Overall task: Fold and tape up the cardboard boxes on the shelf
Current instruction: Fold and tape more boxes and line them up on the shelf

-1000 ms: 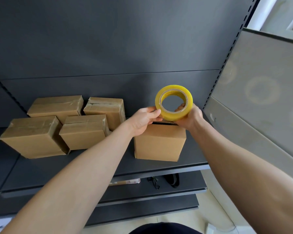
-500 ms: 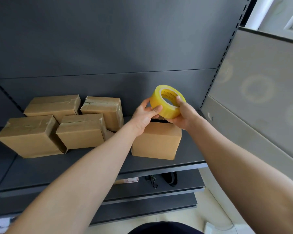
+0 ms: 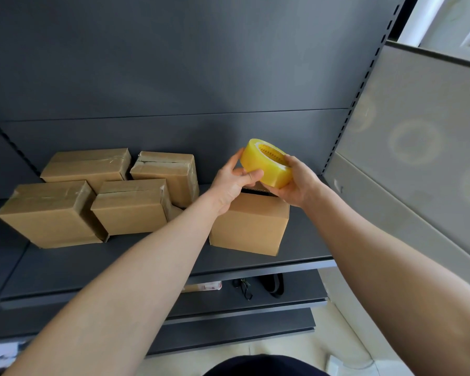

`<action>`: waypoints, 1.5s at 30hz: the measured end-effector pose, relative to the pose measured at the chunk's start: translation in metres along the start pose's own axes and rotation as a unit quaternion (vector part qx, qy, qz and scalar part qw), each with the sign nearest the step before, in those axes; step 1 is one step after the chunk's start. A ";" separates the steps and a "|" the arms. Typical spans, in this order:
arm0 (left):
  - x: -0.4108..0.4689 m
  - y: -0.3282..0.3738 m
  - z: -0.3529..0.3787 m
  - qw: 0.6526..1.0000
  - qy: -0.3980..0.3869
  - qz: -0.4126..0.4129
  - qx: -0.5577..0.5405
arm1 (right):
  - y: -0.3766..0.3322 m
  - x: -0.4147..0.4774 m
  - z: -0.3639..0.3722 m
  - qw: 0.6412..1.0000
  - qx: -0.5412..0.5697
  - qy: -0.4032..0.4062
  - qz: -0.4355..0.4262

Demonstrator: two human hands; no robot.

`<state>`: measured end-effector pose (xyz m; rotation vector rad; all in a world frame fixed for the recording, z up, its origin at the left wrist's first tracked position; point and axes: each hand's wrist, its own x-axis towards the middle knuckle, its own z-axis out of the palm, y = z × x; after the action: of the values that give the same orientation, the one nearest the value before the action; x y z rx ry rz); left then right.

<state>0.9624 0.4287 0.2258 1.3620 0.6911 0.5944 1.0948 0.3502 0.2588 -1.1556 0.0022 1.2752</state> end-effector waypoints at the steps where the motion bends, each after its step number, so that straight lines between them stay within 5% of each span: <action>1: 0.000 0.000 0.000 1.000 0.001 -0.004 0.000 | 0.000 0.000 0.000 1.000 0.002 0.004 0.002; 9: 0.003 -0.002 0.001 0.999 0.010 -0.011 0.050 | -0.002 0.001 0.008 1.000 0.029 0.011 0.006; 15: 0.010 0.000 0.009 0.988 0.105 -0.038 0.102 | 0.005 -0.002 0.016 0.999 0.010 -0.033 0.004; 26: 0.005 0.009 -0.003 0.997 0.042 -0.054 0.035 | -0.005 0.001 -0.006 1.000 0.027 -0.003 0.015; 34: 0.006 0.010 -0.003 0.997 0.035 -0.064 0.039 | -0.015 -0.003 -0.005 0.986 -0.126 -0.084 -0.065; 41: 0.004 0.013 -0.002 0.997 0.046 -0.061 -0.004 | -0.023 -0.004 -0.017 0.858 -0.456 -0.031 -0.236; 45: 0.003 0.015 -0.002 0.994 0.057 -0.071 -0.067 | -0.010 -0.002 -0.023 0.794 -0.528 -0.019 -0.301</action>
<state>0.9631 0.4339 0.2399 1.1519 0.8189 0.5969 1.1140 0.3353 0.2554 -1.8507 -1.1576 0.6516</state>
